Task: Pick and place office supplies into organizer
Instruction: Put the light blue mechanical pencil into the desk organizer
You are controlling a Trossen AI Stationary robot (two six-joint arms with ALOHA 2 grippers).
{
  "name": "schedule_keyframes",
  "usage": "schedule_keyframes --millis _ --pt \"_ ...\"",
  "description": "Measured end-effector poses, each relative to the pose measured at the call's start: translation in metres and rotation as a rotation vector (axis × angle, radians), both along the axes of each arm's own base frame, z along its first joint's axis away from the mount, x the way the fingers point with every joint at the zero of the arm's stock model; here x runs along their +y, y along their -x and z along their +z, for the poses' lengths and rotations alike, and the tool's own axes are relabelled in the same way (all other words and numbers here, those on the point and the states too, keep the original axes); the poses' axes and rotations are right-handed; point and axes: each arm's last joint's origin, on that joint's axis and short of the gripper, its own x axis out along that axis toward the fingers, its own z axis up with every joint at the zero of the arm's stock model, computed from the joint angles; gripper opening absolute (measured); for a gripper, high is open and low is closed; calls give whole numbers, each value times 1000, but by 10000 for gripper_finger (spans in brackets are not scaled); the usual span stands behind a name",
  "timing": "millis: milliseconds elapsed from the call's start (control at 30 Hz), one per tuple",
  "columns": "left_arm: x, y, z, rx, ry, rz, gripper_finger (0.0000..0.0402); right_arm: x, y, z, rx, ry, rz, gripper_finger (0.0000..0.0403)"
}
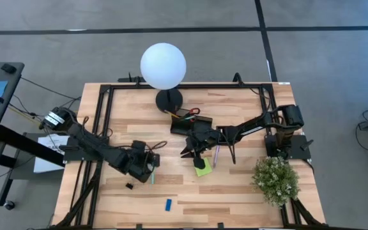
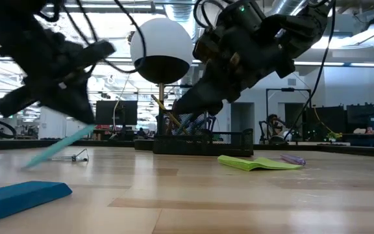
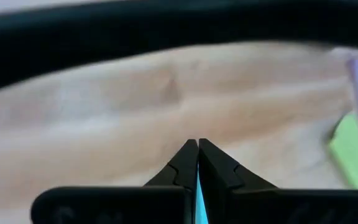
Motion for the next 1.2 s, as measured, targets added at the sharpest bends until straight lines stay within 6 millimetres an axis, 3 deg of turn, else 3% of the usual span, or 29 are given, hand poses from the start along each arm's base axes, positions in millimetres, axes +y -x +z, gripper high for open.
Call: schedule_keyframes --millis 133,367,533,700,933,1200 --pt "11 -8 21 -90 -102 -43 0 12 7 12 17 -63 119 72" --pt "37 -5 84 -244 -432 -81 0 32 19 36 -4 -68 202 72" --pt "62 -1 118 -236 -637 -42 0 46 23 39 -13 -55 252 72" --pt "85 -9 136 -201 -794 -15 0 54 24 34 6 -43 274 72" --pt "111 -37 140 -270 -926 -119 0 50 24 32 16 -11 217 72" --pt "140 -69 100 -181 -963 -119 0 48 23 32 15 -9 210 72"
